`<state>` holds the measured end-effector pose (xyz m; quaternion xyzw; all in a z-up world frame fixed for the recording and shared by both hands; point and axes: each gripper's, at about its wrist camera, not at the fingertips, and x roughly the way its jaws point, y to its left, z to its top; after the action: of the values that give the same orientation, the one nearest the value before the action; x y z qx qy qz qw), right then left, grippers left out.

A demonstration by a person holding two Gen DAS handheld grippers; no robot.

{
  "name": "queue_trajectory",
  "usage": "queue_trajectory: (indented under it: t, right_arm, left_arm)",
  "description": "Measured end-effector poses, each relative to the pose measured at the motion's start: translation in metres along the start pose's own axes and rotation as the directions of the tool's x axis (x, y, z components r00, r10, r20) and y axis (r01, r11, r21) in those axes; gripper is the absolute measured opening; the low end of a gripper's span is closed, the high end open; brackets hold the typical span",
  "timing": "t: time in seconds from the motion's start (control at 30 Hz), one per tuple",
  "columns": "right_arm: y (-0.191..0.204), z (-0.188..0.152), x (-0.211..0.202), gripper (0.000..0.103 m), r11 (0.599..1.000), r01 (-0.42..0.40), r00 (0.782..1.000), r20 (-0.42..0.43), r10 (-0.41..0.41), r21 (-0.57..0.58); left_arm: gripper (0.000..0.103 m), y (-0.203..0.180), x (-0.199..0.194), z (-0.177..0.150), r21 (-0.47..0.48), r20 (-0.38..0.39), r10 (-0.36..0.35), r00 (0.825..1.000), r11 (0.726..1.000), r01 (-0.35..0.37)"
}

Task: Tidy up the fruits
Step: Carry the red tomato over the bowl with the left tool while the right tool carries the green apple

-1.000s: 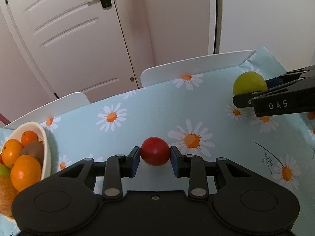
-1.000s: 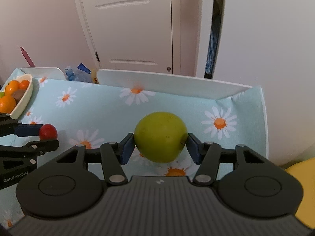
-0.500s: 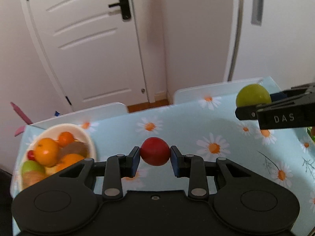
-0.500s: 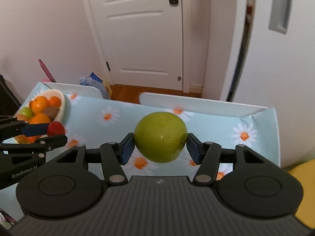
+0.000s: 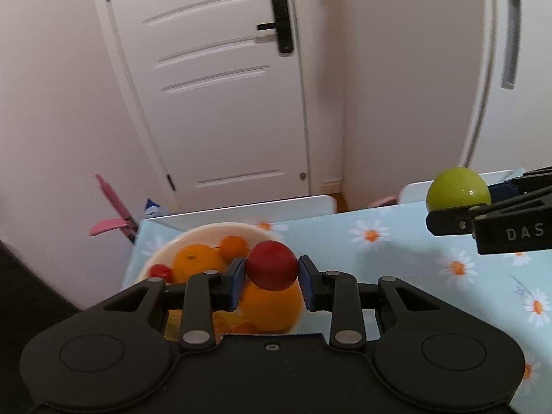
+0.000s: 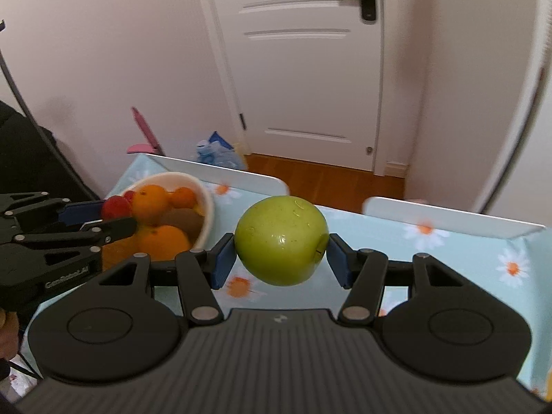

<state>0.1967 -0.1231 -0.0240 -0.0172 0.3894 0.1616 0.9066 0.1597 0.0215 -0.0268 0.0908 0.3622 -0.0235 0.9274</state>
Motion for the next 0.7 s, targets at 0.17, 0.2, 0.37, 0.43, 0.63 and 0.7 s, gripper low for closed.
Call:
queue_trajectory:
  t: [0.17,0.2,0.37,0.43,0.63,0.7]
  right_arm:
    - [0.028,0.006,0.016,0.072,1.000,-0.026,1.000,-0.008,0.026,-0.015]
    - [0.033,0.008,0.019,0.072,0.999,-0.029,1.000,-0.010,0.029,-0.018]
    - [0.052,0.013,0.035,0.072,0.999,-0.039,0.999,-0.020,0.039,-0.020]
    - [0.058,0.014,0.042,0.072,0.999,-0.037,0.999,-0.023,0.037,-0.016]
    - [0.066,0.015,0.058,0.072,1.000,-0.024,0.999,-0.036,0.024,-0.001]
    - [0.067,0.015,0.061,0.072,1.000,-0.019,0.999,-0.040,0.019,0.003]
  left_arm:
    - [0.037,0.029,0.009,-0.001,0.000,-0.003,0.028,1.000,1.000,-0.028]
    - [0.037,0.035,0.011,-0.002,0.000,-0.006,0.030,1.000,1.000,-0.030]
    - [0.037,0.056,0.027,-0.003,0.016,-0.028,0.024,0.999,1.000,-0.024]
    - [0.037,0.062,0.034,-0.006,0.030,-0.037,0.016,0.999,0.999,-0.015]
    - [0.038,0.068,0.052,-0.012,0.056,-0.061,-0.011,0.998,0.998,0.015]
    - [0.041,0.069,0.056,-0.011,0.061,-0.063,-0.014,0.998,0.998,0.018]
